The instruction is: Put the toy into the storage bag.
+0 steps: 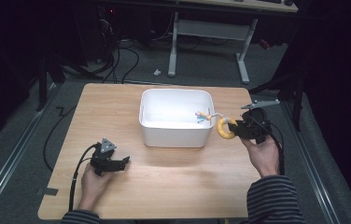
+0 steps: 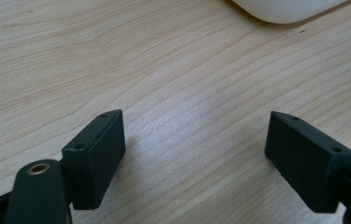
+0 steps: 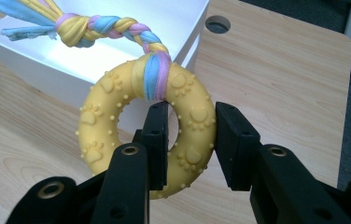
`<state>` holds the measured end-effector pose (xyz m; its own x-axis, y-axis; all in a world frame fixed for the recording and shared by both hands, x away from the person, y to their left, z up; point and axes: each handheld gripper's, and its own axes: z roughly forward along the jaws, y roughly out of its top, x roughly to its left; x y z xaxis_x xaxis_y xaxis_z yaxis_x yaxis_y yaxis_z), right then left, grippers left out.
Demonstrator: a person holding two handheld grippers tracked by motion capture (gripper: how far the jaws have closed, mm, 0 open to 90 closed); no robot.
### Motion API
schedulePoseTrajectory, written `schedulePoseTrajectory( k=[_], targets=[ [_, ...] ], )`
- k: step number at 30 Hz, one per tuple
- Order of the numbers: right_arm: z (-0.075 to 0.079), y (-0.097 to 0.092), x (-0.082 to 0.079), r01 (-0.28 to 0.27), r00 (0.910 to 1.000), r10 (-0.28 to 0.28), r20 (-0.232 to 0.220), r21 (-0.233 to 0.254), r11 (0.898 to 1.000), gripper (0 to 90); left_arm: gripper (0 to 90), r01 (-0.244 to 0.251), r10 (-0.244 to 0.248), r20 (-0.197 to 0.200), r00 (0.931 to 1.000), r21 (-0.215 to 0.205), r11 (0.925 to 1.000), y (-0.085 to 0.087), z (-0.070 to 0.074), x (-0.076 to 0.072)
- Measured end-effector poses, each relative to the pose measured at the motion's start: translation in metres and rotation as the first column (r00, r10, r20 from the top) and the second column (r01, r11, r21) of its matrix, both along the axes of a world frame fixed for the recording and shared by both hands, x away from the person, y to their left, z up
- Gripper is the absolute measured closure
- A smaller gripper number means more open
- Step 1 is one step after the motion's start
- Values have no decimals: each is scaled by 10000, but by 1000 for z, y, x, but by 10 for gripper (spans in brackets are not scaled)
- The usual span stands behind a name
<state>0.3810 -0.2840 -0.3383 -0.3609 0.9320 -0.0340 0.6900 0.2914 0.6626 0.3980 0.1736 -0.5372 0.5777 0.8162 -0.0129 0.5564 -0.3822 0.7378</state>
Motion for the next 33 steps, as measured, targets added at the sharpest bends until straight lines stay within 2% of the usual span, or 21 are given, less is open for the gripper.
schedulePoseTrajectory(
  k=[13, 33],
  targets=[
    [12, 13, 16, -205, 9997, 202, 157, 205, 9996, 673, 202, -5, 5, -3, 10000, -5, 10000, 0, 0, 0],
    [15, 31, 37, -243, 9997, 241, 97, 212, 9995, 673, 204, 5, -5, -25, 10000, -10, 10000, 0, 0, 0]
  ],
)
